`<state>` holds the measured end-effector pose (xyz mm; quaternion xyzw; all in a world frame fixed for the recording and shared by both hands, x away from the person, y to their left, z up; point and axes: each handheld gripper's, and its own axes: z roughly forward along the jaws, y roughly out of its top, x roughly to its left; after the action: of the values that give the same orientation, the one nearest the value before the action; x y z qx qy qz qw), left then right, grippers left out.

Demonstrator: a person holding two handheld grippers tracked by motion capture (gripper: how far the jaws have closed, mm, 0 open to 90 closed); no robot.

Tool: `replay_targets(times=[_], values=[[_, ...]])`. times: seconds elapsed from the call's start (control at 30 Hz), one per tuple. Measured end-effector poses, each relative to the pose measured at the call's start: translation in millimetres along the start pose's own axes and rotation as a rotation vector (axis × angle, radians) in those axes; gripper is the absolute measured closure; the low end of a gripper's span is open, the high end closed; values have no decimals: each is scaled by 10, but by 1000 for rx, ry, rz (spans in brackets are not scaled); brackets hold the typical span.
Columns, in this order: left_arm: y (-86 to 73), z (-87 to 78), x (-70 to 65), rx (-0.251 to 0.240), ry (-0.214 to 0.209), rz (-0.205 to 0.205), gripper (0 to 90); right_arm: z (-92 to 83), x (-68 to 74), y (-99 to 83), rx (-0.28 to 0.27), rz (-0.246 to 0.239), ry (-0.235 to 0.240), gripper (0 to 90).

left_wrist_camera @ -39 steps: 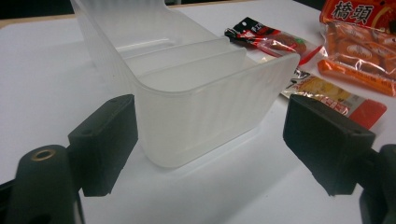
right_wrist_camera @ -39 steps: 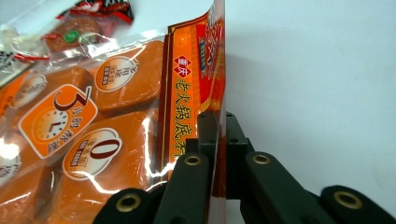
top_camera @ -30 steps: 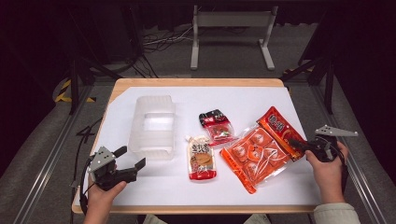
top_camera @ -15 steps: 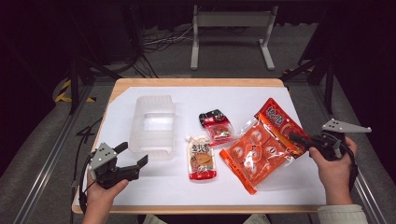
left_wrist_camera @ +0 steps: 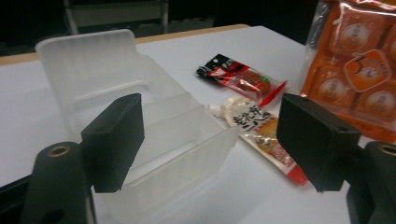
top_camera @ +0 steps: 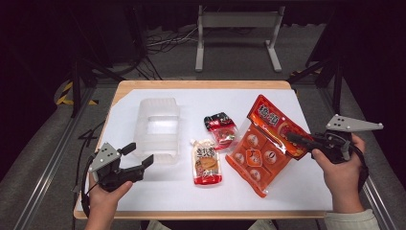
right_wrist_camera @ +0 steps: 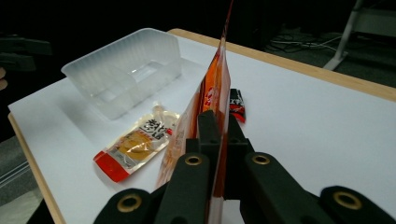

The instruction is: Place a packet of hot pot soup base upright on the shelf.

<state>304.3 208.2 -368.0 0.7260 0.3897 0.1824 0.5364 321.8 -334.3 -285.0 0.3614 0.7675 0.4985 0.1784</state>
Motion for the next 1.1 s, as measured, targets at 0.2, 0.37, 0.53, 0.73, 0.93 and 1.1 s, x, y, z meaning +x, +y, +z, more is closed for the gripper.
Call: replay_targets(times=[0.2,0.37,0.53,0.73,0.93,1.1], values=[[26,44,-10,-14,-17,1,270,10,164,127,-5,-57,36,900],[53,76,-26,-8,-33,-8,281,7,297,246,7,-120,50,900],[73,99,-34,-26,-35,10,275,-9,345,328,14,-157,36,900],[90,173,-21,-24,-85,-52,248,-44,343,463,10,-183,47,900],[88,265,-70,-38,-121,-9,238,-28,409,581,2,-212,71,900],[135,349,-144,-43,-112,29,147,6,484,692,-8,-237,92,900]])
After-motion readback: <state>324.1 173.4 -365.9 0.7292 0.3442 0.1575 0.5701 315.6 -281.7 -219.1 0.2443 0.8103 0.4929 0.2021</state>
